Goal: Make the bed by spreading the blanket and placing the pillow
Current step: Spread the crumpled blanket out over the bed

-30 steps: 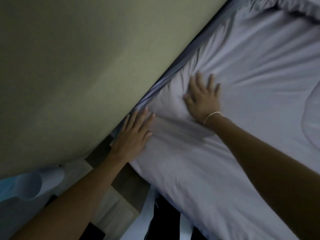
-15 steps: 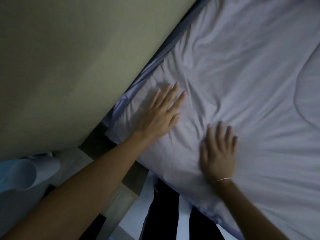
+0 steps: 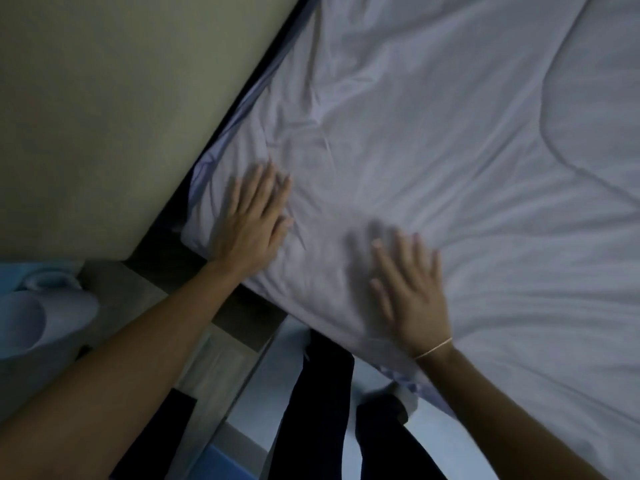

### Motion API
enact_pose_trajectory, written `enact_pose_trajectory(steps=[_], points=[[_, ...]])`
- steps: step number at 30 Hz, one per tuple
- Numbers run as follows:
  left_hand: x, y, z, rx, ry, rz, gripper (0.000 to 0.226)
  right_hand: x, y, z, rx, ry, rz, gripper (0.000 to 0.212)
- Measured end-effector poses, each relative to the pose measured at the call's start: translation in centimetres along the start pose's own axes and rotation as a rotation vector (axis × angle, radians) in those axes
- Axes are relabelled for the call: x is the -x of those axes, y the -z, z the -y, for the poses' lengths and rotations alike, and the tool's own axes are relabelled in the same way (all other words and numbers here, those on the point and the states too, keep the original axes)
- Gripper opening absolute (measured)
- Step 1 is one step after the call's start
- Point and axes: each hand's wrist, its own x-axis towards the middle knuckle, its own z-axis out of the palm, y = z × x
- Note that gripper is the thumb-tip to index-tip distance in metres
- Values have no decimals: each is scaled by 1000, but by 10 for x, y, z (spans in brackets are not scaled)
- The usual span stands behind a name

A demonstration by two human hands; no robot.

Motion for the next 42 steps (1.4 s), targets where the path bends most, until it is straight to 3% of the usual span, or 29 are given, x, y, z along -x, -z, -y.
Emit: enact_pose_trajectory(steps=[4,8,11,13,17,26,33,42], points=[[27,-5,-16,72,119,40,63,35,6,-32,108,-280,99,56],[44,2,-59,128,266,57,65,68,2,-7,84,-188,239,58],[55,20,-108,167,249,92,66,86,24,4,2,-116,387,57],[57,42,-142,224,198,90,62,97,49,0,-60,-168,433,58],[60,118,-215,282,-7,37,56,127,138,-27,-70,-395,328,59],[69,309,-369,528,-220,-200,47,222,363,-75,20,-814,-53,55],[45,364,-461,547,-413,-168,44,292,441,-105,99,-1052,-251,58],[51,368,-599,522,-610,-73,46,384,499,-164,136,-1226,-398,57]])
